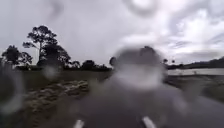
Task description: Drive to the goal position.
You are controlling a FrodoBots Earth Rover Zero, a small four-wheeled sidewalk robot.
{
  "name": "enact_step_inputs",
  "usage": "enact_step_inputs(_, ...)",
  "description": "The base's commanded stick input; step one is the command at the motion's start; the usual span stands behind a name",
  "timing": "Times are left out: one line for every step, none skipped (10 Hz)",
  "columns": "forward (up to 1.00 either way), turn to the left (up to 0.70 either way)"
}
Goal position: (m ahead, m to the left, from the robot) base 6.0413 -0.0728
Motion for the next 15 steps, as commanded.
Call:
enact_step_inputs(0.85,-0.33)
enact_step_inputs(0.85,0.0)
enact_step_inputs(0.85,0.0)
enact_step_inputs(0.85,0.0)
enact_step_inputs(0.85,0.0)
enact_step_inputs(0.85,0.0)
enact_step_inputs(0.85,0.0)
enact_step_inputs(0.85,0.0)
enact_step_inputs(0.85,0.0)
enact_step_inputs(0.85,0.0)
enact_step_inputs(0.85,0.0)
enact_step_inputs(0.85,0.0)
enact_step_inputs(0.85,0.0)
enact_step_inputs(0.85,0.0)
enact_step_inputs(0.85,0.0)
